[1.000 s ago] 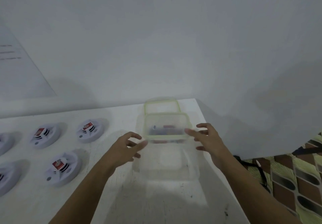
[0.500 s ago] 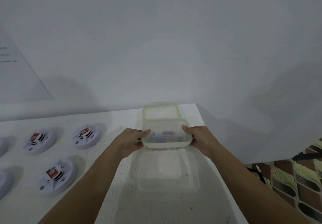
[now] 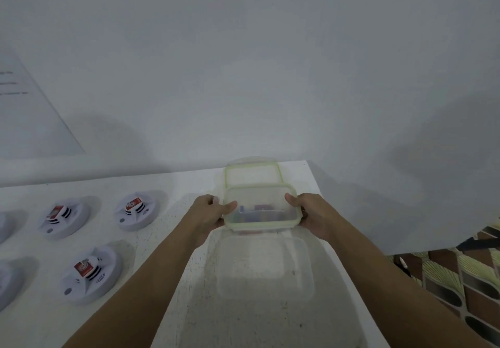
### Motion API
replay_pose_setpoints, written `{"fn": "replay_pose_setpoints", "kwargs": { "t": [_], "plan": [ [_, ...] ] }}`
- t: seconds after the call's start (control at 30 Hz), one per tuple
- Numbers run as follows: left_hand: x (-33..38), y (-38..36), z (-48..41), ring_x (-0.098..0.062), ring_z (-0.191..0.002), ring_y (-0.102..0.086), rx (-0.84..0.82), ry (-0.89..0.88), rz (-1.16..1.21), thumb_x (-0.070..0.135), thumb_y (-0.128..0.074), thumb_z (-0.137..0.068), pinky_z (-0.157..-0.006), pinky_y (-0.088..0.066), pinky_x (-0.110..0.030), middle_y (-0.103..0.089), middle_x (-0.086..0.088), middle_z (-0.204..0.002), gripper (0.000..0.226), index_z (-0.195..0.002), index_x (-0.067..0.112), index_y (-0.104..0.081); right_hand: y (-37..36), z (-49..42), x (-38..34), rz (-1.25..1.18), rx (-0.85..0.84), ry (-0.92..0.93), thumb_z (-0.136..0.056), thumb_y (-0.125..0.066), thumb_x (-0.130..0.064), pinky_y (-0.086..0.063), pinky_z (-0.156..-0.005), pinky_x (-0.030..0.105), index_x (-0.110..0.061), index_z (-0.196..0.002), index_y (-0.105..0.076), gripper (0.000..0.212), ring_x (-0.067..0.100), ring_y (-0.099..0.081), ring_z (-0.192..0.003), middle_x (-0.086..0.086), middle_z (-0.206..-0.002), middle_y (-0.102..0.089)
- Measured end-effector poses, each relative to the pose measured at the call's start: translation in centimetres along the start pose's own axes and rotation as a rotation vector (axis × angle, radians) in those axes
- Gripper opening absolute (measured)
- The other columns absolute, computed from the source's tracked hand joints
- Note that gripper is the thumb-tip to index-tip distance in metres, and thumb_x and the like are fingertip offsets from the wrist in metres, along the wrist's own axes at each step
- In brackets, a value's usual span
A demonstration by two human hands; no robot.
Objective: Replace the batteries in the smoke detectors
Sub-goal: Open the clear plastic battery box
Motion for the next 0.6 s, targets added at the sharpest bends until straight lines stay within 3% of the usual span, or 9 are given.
{"fn": "replay_pose_setpoints", "kwargs": {
  "t": [0.1, 0.17, 0.27, 0.33, 0.37, 0.43, 0.47, 0.53, 0.6],
  "plan": [
    [-0.3, 0.2, 0.9, -0.029, -0.087, -0.070, 0.140, -0.085, -0.137, 0.026, -0.082, -0.083, -0.082, -0.063, -0.042, -0.063, -0.018, -0.105, 0.041, -0.101, 0.001, -0.055, 0.0, 0.2, 0.0, 0.018, 0.015, -0.017, -0.088, -0.074, -0.016, -0.059, -0.084, 0.045, 0.007, -0.114, -0.065, 0.036, 0.039, -0.067, -0.105, 0.020, -0.114, -0.071],
    [-0.2, 0.4, 1.5, -0.022, -0.073, -0.064, 0.230, -0.130, -0.228, 0.035, -0.084, -0.079, -0.083, -0.062, -0.043, -0.066, -0.008, -0.100, 0.045, -0.102, 0.008, -0.057, 0.1, 0.5, -0.1, 0.007, 0.004, -0.016, -0.087, -0.075, -0.014, -0.059, -0.082, 0.044, 0.008, -0.113, -0.066, 0.035, 0.040, -0.068, -0.104, 0.020, -0.112, -0.072],
    [0.3, 0.4, 1.9, -0.019, -0.067, -0.063, 0.265, -0.171, -0.272, 0.039, -0.086, -0.076, -0.077, -0.060, -0.039, -0.067, -0.005, -0.097, 0.045, -0.099, 0.016, -0.056, 0.3, 0.8, -0.9, 0.058, 0.066, 0.066, -0.082, -0.078, -0.003, -0.055, -0.067, 0.037, -0.001, -0.080, -0.062, 0.016, 0.030, -0.064, -0.077, 0.009, -0.080, -0.067],
    [0.4, 0.4, 1.9, -0.019, -0.063, -0.061, 0.255, -0.164, -0.259, 0.037, -0.087, -0.075, -0.078, -0.060, -0.041, -0.069, -0.008, -0.095, 0.045, -0.099, 0.014, -0.056, 0.4, 0.8, -2.0, 0.172, 0.181, 0.176, -0.080, -0.079, -0.001, -0.047, -0.058, 0.032, -0.015, -0.063, -0.040, 0.045, 0.023, -0.047, -0.064, 0.001, -0.065, -0.042],
    [0.4, 0.5, 1.9, -0.019, -0.063, -0.061, 0.243, -0.152, -0.250, 0.036, -0.087, -0.076, -0.079, -0.060, -0.041, -0.070, -0.010, -0.096, 0.046, -0.102, 0.012, -0.056, 0.5, 0.9, -2.1, 0.207, 0.195, 0.194, -0.079, -0.081, -0.003, -0.049, -0.059, 0.033, -0.015, -0.063, -0.039, 0.047, 0.025, -0.048, -0.066, 0.002, -0.066, -0.041],
    [0.4, 0.6, 1.7, -0.020, -0.068, -0.064, 0.198, -0.128, -0.254, 0.035, -0.086, -0.076, -0.077, -0.061, -0.038, -0.070, -0.011, -0.100, 0.052, -0.112, 0.011, -0.058, 0.7, 1.2, -1.7, 0.185, 0.168, 0.177, -0.077, -0.086, -0.016, -0.060, -0.067, 0.038, -0.010, -0.078, -0.052, 0.034, 0.030, -0.062, -0.076, 0.008, -0.079, -0.057],
    [0.5, 0.7, 1.5, -0.020, -0.074, -0.066, 0.166, -0.126, -0.268, 0.035, -0.086, -0.076, -0.075, -0.061, -0.036, -0.069, -0.010, -0.104, 0.055, -0.117, 0.012, -0.058, 0.9, 1.6, -1.4, 0.194, 0.169, 0.149, -0.076, -0.087, -0.027, -0.061, -0.066, 0.038, -0.009, -0.088, -0.055, 0.039, 0.028, -0.064, -0.076, 0.010, -0.086, -0.062],
    [1.1, 0.8, 1.0, -0.021, -0.091, -0.067, 0.109, -0.147, -0.323, 0.033, -0.088, -0.075, -0.077, -0.059, -0.034, -0.067, -0.007, -0.111, 0.059, -0.123, 0.016, -0.059, 1.0, 2.4, -0.6, 0.287, 0.203, 0.128, -0.074, -0.084, -0.051, -0.054, -0.054, 0.029, -0.012, -0.092, -0.056, 0.051, 0.021, -0.061, -0.064, 0.008, -0.081, -0.065],
    [2.0, 0.7, 0.4, -0.021, -0.102, -0.064, 0.062, -0.188, -0.392, 0.031, -0.089, -0.074, -0.079, -0.056, -0.033, -0.065, -0.003, -0.116, 0.057, -0.123, 0.019, -0.062, 0.9, 3.3, -0.4, 0.353, 0.218, 0.154, -0.076, -0.077, -0.060, -0.049, -0.051, 0.027, -0.009, -0.092, -0.056, 0.057, 0.019, -0.061, -0.056, 0.007, -0.075, -0.066]
  ]
}}
Point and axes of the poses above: each hand's wrist, its own z-axis away from the middle knuckle, its own y-axis out of the back of the hand, x = y × z, the point moved 4 cm from there along -z, towards the middle knuckle
